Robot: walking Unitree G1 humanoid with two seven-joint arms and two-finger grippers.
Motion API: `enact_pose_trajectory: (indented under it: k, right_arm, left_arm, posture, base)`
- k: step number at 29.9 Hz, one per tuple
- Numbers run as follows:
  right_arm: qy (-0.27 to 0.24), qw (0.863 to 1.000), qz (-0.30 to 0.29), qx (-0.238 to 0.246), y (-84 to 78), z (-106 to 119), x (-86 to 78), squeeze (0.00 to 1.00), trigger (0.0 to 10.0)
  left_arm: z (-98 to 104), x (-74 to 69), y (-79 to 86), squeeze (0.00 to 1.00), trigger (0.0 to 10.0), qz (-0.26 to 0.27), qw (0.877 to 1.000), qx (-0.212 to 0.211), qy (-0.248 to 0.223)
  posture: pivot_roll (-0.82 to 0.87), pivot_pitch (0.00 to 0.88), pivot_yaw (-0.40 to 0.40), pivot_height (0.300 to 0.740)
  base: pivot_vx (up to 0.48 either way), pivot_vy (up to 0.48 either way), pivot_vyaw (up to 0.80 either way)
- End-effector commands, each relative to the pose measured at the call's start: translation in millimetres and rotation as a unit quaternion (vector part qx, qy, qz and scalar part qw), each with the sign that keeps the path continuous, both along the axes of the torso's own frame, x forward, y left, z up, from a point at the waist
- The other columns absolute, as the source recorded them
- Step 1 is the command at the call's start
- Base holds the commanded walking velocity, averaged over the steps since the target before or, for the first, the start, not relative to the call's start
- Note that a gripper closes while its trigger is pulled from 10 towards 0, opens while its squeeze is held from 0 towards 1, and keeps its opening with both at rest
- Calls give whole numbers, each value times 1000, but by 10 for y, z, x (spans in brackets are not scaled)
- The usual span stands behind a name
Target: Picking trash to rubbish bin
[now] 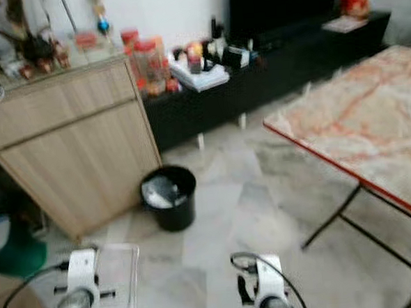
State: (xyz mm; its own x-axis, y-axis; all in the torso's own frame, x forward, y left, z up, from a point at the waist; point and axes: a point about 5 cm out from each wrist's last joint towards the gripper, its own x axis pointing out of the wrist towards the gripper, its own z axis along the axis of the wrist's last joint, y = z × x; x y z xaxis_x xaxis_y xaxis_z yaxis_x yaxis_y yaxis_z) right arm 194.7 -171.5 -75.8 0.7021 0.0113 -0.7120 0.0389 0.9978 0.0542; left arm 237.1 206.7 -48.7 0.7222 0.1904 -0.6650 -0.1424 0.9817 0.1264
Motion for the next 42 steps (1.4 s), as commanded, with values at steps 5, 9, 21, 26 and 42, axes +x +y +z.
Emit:
enact_pose_trajectory:
  k: [5,9,21,26,42]
  right_arm:
    - [14,1000,8,4,88,-19,-7,0,10000]
    - [11,1000,12,-7,85,-21,-15,0,10000]
    - [23,999,26,-15,86,-46,-58,0,10000]
    - [18,999,33,-15,114,-31,-27,0,10000]
    - [20,1000,20,-10,98,-37,-37,0,10000]
  left_arm:
    - [-48,-92,94,0,10000,10,1000,8,22]
    - [-60,-110,92,0,10000,10,1000,7,25]
    - [-79,-158,142,0,10000,16,999,12,32]
    - [-71,-146,144,0,10000,17,999,10,29]
    - [-29,-68,105,0,10000,11,1000,4,16]
  posture:
    - [-71,0,49,740]
    - [-70,0,50,740]
    - [-72,0,52,740]
    - [-73,0,53,740]
    - [-77,0,55,740]
  base:
    - [262,0,0]
    - [274,0,0]
    - [282,0,282]
    - [283,0,728]
    - [307,0,70]
